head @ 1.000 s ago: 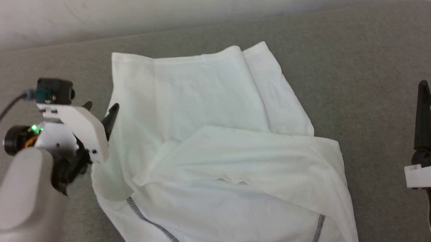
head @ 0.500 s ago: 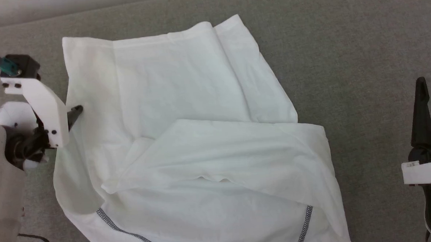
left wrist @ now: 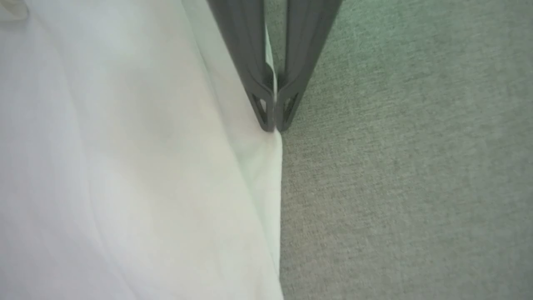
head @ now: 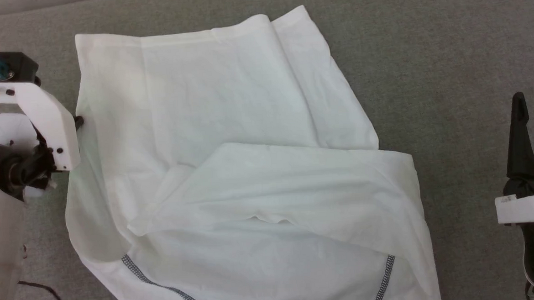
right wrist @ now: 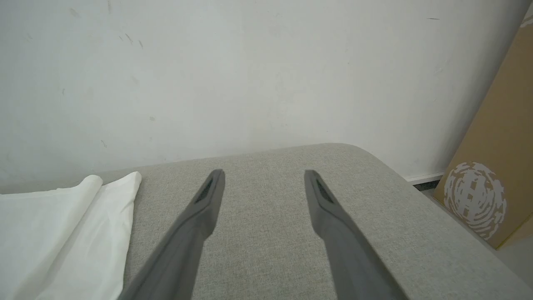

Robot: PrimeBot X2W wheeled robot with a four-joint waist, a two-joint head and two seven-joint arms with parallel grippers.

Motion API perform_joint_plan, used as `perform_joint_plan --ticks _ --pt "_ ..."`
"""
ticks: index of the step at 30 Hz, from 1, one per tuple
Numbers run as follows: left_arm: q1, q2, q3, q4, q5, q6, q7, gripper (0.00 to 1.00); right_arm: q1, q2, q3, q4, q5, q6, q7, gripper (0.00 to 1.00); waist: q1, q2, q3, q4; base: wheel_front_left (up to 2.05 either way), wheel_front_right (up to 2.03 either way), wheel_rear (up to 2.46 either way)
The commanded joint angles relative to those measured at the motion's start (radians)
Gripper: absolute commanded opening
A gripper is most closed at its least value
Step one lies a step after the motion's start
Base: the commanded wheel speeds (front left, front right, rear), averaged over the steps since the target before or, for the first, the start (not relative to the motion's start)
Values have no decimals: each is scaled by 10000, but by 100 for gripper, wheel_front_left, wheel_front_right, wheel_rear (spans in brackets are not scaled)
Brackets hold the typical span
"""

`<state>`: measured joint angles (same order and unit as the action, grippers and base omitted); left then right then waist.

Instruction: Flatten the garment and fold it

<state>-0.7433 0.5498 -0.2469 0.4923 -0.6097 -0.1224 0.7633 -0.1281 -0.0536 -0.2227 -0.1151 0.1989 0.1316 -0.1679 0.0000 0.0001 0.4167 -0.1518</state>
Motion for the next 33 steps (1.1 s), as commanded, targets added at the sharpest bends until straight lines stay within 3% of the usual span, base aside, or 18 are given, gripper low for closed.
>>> perform_joint_plan --ticks 1,9,17,26,33 --pt "621 -197 -201 375 -41 -6 87 0 -123 33 -17 21 -57 -9 -6 100 0 -1 -51 53 0 0 0" --pt "840 -342 532 545 -31 403 -2393 0 40 33 -144 176 -250 -9 129 100 0 -1 -989 425 0 0 0" --pt "2186 -405 1441 -64 -300 1042 -4289 0 613 33 -420 80 -262 -9 396 100 0 -1 -2165 1098 0 0 0" --pt "3958 -943 2435 -2808 -652 1792 -6111 0 1099 33 -394 -22 -200 -9 660 100 0 -1 -2995 1685 0 0 0" --pt "4814 -1660 2228 -5556 -197 2497 -6909 0 1340 33 -360 -53 -93 -9 747 100 0 -1 -3324 1796 0 0 0"
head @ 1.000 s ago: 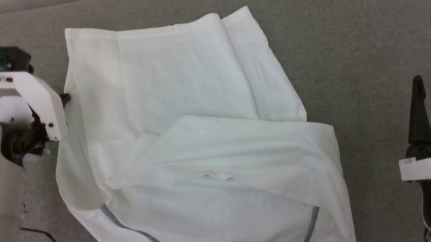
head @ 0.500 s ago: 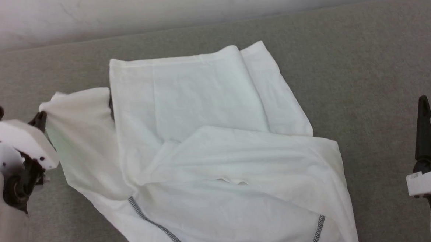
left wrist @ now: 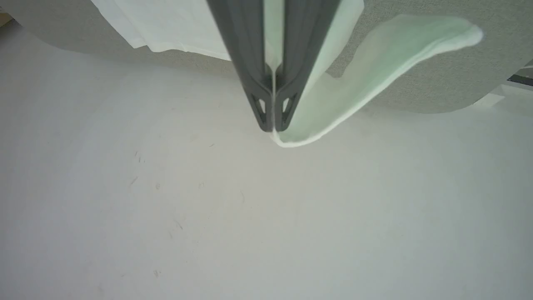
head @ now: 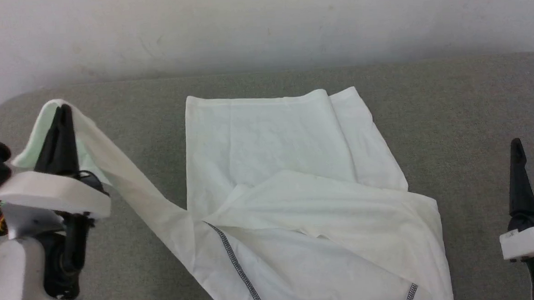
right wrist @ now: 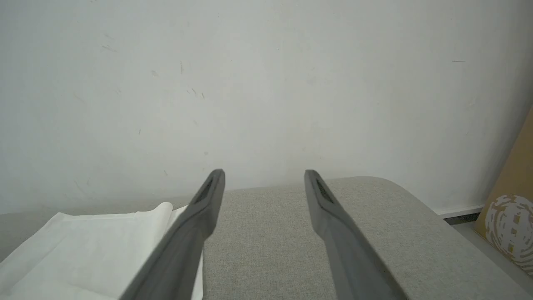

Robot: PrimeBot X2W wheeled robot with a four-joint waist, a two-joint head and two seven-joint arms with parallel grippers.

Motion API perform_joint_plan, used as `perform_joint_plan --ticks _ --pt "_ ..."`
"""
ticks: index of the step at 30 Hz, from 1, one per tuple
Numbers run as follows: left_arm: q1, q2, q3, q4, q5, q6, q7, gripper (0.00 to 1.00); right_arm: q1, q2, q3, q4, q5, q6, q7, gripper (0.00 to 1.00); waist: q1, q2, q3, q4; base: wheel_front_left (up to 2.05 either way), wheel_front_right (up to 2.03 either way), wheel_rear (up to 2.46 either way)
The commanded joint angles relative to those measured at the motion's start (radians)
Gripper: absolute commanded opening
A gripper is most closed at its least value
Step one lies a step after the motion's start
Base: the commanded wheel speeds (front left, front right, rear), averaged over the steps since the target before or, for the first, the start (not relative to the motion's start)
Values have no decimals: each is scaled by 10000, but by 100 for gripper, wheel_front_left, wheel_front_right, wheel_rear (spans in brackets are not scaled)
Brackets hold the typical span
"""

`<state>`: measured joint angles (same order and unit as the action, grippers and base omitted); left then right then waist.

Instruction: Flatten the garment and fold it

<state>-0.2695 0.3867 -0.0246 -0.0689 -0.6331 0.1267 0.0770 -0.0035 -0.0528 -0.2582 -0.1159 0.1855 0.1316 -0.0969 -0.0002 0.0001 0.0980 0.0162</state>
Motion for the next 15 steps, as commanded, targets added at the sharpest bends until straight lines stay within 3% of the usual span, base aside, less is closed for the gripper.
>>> perform_joint_plan --ticks 1,9,15 --pt "147 -109 -167 -259 184 69 -71 0 124 26 8 -43 59 -9 42 100 2 -1 -166 109 0 0 0" --pt "103 -1330 -2347 -1626 1112 211 -23 0 214 26 159 -84 188 -9 103 100 2 -1 -224 -227 0 0 0" --pt "-527 -2512 -4095 -702 1411 -218 -77 0 132 26 325 -72 261 -9 109 100 2 -1 59 -710 0 0 0"
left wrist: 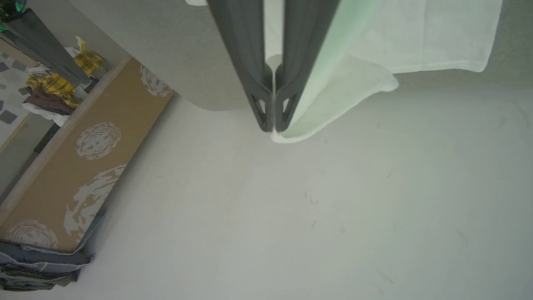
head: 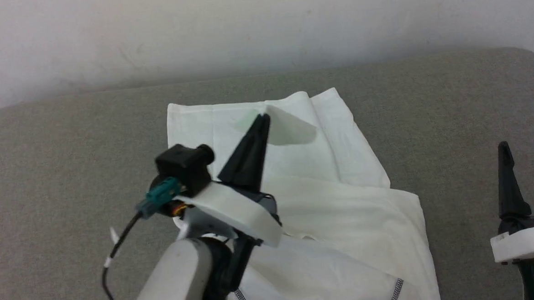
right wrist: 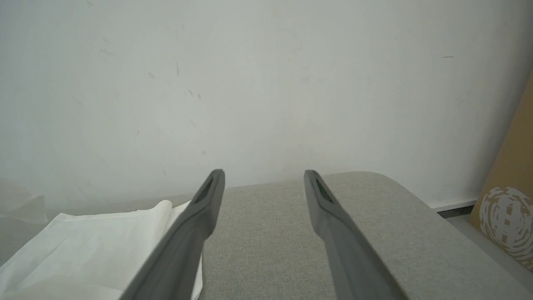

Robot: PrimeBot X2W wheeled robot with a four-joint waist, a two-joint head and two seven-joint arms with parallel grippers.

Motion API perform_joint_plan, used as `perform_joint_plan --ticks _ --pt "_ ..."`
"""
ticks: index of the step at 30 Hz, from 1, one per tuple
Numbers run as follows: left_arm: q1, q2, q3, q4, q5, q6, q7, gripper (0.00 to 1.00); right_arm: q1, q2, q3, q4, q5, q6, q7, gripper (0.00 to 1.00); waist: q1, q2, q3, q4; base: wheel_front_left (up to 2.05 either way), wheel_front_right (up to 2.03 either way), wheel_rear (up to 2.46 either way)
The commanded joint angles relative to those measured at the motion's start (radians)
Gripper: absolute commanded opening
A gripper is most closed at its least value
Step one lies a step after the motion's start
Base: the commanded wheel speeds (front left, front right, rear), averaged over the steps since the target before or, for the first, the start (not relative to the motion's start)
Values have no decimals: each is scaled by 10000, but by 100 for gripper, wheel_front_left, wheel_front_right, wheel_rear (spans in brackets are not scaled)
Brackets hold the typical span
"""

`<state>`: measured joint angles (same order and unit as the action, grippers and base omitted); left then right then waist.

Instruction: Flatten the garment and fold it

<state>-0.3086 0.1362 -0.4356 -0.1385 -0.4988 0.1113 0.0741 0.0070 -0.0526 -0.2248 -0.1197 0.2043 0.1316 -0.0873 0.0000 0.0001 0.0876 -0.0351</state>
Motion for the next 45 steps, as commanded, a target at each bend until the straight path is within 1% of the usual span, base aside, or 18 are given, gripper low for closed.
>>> perform_joint_plan --ticks 1,4,8,12,14,16,17,18,19,23,28,29,30,33,35,38,40,45 --pt "-274 -155 -245 258 142 -142 -79 0 16 24 -2 -20 93 -9 0 100 0 -1 221 -283 0 0 0" --pt "-663 -462 -1115 1076 446 -376 -92 0 -42 24 59 35 136 -9 -28 100 0 -1 466 -595 0 0 0" --pt "-834 -666 -2358 2121 797 -705 92 0 -113 24 71 177 218 -9 -119 100 0 -1 737 -949 0 0 0" --pt "-636 -675 -3255 3231 1082 -951 425 0 -140 24 54 358 262 -9 -219 100 0 -1 882 -1135 0 0 0" --pt "-437 -655 -3440 3675 1003 -1065 550 0 -151 24 46 450 270 -9 -247 100 0 -1 909 -1161 0 0 0" --pt "-281 -510 -3664 4120 982 -1192 897 0 -136 24 54 577 274 -9 -221 100 0 -1 887 -1133 0 0 0" --pt "-220 -455 -3754 4278 955 -1254 1057 6 -117 24 73 639 256 -9 -196 100 0 -1 860 -1089 0 0 0" --pt "-183 -420 -3801 4377 942 -1278 1136 65 -100 24 126 692 251 -9 -169 100 0 -1 824 -1034 0 0 0" --pt "-170 -390 -3815 4437 945 -1273 1146 100 -85 24 219 740 259 -9 -128 100 0 -1 779 -978 0 0 0" --pt "-214 -375 -3597 4293 848 -1233 650 100 -37 24 368 862 150 -9 -25 100 0 -1 516 -685 0 0 0" --pt "-375 -218 -2841 3443 600 -1098 -431 100 -76 -41 450 765 71 -9 85 100 0 -1 176 -341 0 0 0" --pt "-426 -118 -2624 3242 560 -1020 -589 100 -92 -73 489 726 86 -9 112 100 0 -1 130 -298 0 0 0" --pt "-426 -118 -2624 3242 560 -1020 -589 100 -92 -73 489 726 86 -9 112 100 0 -1 130 -298 0 0 0" --pt "-605 322 -1821 2724 403 -766 -1010 100 -156 -140 605 613 106 -9 199 100 0 -1 54 -232 0 0 0" --pt "-743 694 -1280 2552 238 -658 -1087 100 -207 -145 666 534 102 -9 262 100 0 -1 55 -231 0 0 0" --pt "-1130 1288 -573 2428 -21 -625 -905 100 -294 -140 844 392 87 -9 361 100 0 -1 179 -311 0 0 0" --pt "-1495 1654 -158 2563 -293 -700 -574 100 -378 -132 1012 282 84 -9 427 100 0 -1 341 -421 0 0 0" --pt "-2757 2594 233 3707 -797 -1232 1017 100 -704 -106 1456 8 85 -9 525 100 0 -1 1062 -827 0 0 0"
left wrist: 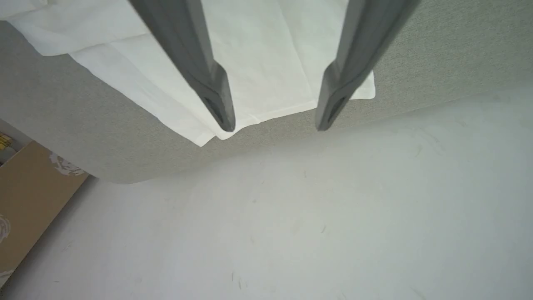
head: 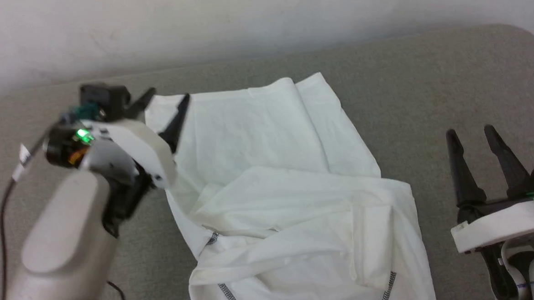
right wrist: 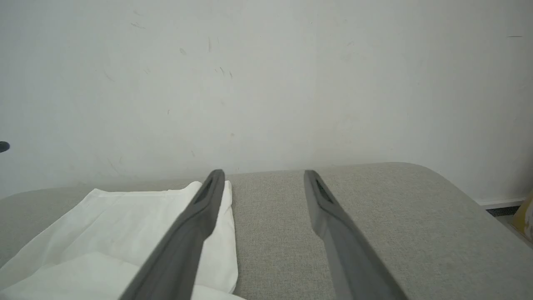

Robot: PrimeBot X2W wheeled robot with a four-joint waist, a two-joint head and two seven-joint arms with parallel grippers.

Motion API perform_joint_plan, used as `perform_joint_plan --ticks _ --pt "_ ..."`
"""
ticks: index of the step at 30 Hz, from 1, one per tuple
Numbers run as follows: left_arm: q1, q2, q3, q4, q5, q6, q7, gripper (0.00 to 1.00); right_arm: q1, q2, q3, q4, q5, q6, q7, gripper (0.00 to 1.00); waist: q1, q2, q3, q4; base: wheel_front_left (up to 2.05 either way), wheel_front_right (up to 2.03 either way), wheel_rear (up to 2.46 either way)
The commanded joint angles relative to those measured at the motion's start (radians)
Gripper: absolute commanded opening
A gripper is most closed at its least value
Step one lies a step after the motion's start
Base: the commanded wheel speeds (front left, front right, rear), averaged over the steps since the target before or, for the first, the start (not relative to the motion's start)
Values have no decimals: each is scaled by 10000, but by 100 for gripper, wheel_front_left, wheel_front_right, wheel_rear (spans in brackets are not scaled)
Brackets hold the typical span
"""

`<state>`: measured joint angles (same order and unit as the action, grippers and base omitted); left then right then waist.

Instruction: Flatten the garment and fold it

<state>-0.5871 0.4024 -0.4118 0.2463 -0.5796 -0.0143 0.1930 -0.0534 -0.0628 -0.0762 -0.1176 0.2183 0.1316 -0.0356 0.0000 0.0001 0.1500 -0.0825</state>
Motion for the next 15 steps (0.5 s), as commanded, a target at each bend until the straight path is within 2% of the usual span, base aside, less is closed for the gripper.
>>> perform_joint_plan --ticks 1,10,15 --pt "-288 71 45 146 -89 -95 146 100 -171 2 52 -82 -49 -9 21 100 0 -1 641 -440 0 0 0" --pt "-2900 1087 1 2899 -320 -535 3091 100 -630 60 547 -526 -71 -9 -80 100 0 -1 2315 -1231 0 0 0" --pt "-3879 1562 -41 3913 -172 -509 3974 100 -756 91 646 -571 -49 -9 -254 100 0 -1 2994 -1546 0 0 0"
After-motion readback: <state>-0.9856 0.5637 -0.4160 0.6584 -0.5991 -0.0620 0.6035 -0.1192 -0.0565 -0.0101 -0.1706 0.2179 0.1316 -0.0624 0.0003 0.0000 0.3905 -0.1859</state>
